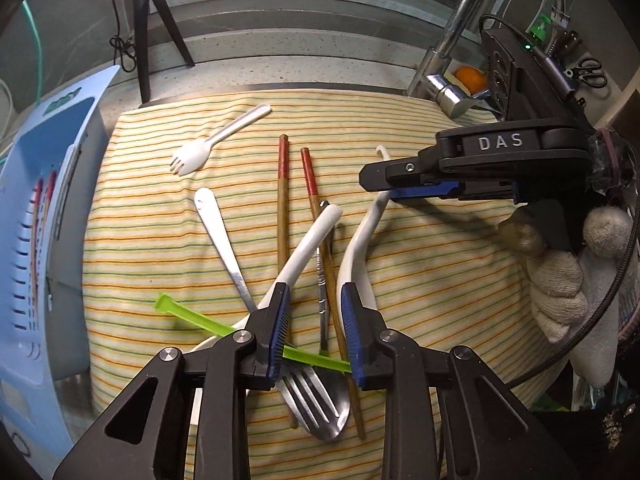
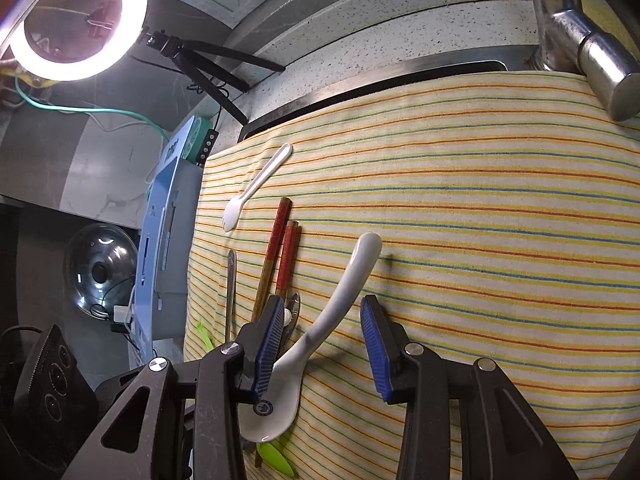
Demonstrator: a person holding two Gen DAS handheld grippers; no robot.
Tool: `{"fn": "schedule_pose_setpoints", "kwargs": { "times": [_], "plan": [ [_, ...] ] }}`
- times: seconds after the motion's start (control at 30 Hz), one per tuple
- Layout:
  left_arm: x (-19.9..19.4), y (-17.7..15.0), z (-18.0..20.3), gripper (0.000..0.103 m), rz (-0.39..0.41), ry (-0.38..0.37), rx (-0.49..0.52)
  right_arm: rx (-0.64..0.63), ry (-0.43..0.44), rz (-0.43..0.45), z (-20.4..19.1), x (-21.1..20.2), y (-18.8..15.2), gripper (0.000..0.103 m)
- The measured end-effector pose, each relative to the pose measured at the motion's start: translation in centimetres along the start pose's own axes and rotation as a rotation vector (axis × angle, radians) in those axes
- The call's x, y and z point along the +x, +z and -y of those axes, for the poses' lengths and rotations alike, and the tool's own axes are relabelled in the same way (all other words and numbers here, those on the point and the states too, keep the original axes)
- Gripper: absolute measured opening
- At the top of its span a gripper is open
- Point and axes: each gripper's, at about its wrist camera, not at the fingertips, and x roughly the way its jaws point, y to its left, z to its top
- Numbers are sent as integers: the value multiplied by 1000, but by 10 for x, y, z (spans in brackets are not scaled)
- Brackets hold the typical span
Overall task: Organize utensils
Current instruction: 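Move the left tool back to the pile and grasp the white ceramic spoon, then lift the white ceramic spoon with the left tool toward the basket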
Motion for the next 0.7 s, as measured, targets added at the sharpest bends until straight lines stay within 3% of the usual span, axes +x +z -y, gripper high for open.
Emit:
{"fn": "schedule_pose_setpoints", "kwargs": {
  "times": [0.2, 0.7],
  "plan": [
    [4, 2, -2, 24, -4, 4, 5, 7, 28, 2, -1, 3, 2, 36],
    [7, 6, -5, 21, -11, 9, 2, 19, 88, -58, -7, 29, 6, 11]
  ]
}}
